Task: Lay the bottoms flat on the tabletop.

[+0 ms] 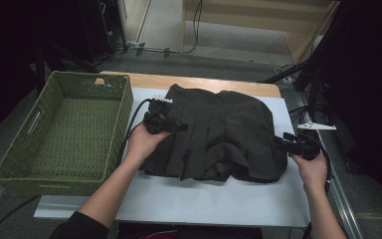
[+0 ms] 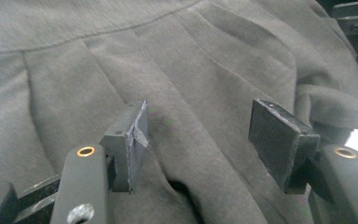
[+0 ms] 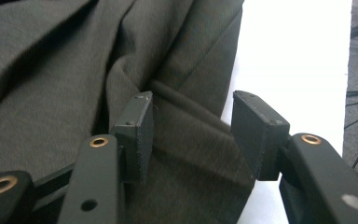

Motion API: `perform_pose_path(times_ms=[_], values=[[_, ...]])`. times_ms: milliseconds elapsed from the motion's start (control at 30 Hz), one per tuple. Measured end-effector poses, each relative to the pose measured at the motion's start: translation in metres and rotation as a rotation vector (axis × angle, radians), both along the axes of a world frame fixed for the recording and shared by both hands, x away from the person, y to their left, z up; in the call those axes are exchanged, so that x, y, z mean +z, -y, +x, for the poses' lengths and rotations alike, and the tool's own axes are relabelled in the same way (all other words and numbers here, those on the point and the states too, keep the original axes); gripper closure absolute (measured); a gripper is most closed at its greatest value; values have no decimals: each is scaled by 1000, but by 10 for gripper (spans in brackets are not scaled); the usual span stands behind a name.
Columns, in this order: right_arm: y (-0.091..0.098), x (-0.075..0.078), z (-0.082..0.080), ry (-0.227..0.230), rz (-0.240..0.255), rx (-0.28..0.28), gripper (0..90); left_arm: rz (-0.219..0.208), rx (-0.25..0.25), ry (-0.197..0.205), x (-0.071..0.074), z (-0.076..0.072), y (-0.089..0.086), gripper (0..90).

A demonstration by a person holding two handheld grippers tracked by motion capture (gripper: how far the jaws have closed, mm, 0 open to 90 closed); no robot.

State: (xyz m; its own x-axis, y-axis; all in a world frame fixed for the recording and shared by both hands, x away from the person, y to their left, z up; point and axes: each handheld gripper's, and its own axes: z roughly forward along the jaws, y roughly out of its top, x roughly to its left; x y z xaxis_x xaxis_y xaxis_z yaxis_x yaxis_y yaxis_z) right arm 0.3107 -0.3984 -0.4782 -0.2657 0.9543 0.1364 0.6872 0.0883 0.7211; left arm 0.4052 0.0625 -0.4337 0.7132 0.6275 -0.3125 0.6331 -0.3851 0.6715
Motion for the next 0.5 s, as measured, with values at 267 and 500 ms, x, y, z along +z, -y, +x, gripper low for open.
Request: perform_pose_path(times_ms=[267,500], values=[[-3,-11,-5,-29,-2,22,373,13,-13,4,-5,-9,-2,388],[-12,-28,-4,-57,-18,45,254,17,-39,22,-8,-17,1,388]])
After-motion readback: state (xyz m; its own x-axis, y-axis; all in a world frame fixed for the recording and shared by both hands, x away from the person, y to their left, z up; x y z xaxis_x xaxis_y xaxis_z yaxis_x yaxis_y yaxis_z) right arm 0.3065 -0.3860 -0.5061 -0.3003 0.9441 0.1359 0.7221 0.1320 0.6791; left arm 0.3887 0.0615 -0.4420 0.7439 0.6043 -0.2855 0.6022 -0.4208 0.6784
